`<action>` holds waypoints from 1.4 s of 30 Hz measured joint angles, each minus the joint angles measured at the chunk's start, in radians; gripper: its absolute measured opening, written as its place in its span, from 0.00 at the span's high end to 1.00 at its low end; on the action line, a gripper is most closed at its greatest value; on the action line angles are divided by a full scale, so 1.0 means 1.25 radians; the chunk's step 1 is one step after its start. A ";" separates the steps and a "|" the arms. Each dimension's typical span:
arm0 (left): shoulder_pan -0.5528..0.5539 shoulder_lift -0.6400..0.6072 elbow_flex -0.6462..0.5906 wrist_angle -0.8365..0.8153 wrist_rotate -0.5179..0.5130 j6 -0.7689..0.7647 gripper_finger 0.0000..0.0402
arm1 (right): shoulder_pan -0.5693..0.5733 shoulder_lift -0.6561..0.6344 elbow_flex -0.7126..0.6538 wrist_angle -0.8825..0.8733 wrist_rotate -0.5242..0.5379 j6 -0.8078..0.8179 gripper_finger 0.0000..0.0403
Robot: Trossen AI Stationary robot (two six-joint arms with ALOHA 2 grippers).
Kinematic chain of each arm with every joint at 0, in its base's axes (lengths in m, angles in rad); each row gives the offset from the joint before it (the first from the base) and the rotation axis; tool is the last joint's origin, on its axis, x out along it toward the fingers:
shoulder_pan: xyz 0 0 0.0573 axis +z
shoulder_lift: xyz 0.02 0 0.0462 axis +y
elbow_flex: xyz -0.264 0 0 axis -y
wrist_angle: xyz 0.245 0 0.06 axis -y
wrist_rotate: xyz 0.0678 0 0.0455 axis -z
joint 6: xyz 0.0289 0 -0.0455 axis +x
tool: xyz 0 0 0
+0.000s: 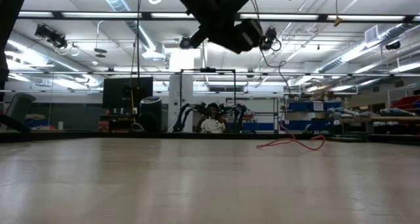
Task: Coil cords
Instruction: Coil the red wire cable onto the black spool
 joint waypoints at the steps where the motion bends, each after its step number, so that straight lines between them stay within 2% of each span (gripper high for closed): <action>1: 0.000 0.000 0.000 0.020 0.002 -0.002 1.00 | 0.000 0.004 0.000 -0.003 -0.011 -0.002 1.00; 6: 0.015 0.000 0.000 0.112 0.065 -0.058 1.00 | 0.003 0.010 0.000 -0.014 0.007 -0.003 1.00; 11: 0.018 0.000 0.000 0.181 0.127 -0.061 1.00 | 0.016 -0.004 0.000 -0.002 0.019 -0.006 1.00; 17: 0.020 0.001 -0.001 0.263 0.193 -0.056 1.00 | 0.023 -0.001 -0.001 -0.055 0.032 0.031 1.00; 27: 0.019 0.001 -0.001 0.294 0.213 -0.055 1.00 | 0.034 -0.003 -0.001 -0.168 0.032 0.049 1.00; 35: 0.025 0.001 -0.001 0.289 0.216 -0.036 1.00 | 0.076 -0.035 0.000 -0.288 0.033 0.066 1.00; 42: 0.030 0.002 -0.002 0.299 0.246 -0.037 1.00 | 0.096 -0.087 0.000 -0.412 0.109 0.092 0.99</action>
